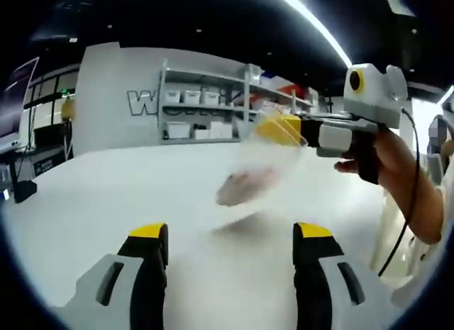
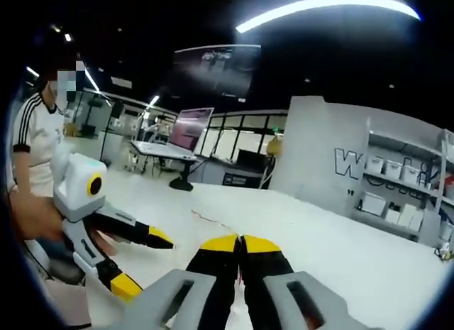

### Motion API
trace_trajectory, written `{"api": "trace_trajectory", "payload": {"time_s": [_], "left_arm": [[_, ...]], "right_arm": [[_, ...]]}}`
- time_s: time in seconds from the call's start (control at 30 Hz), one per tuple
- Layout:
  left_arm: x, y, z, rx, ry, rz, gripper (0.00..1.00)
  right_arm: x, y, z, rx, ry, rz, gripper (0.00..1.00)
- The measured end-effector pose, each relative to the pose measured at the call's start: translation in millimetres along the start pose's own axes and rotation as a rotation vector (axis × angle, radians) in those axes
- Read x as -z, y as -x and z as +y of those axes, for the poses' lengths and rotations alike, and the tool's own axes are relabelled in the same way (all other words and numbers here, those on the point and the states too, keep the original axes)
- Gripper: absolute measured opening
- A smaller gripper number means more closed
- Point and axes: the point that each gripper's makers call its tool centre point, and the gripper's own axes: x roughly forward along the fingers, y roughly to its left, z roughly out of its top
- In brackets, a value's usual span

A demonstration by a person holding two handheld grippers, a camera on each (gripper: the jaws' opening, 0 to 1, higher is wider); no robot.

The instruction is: Open the resealable bag by pulling the two sides of the seal apart until the entire bag opening is separated and visibly accessible.

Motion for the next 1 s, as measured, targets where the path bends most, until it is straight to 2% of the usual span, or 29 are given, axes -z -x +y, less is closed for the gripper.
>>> {"api": "trace_trajectory", "payload": {"time_s": [0.6,1.0], "left_arm": [[3.7,1,-2.3,0.001,0.017,0.011,0.70],[5.0,1,1.8,0.002,0.026,0.013,0.68]], "right_arm": [[2.7,-4,-12,0.003,-0.009,0.011,0.00],[0.5,-19,-30,0.013,0.017,0.023,0.00]]}}
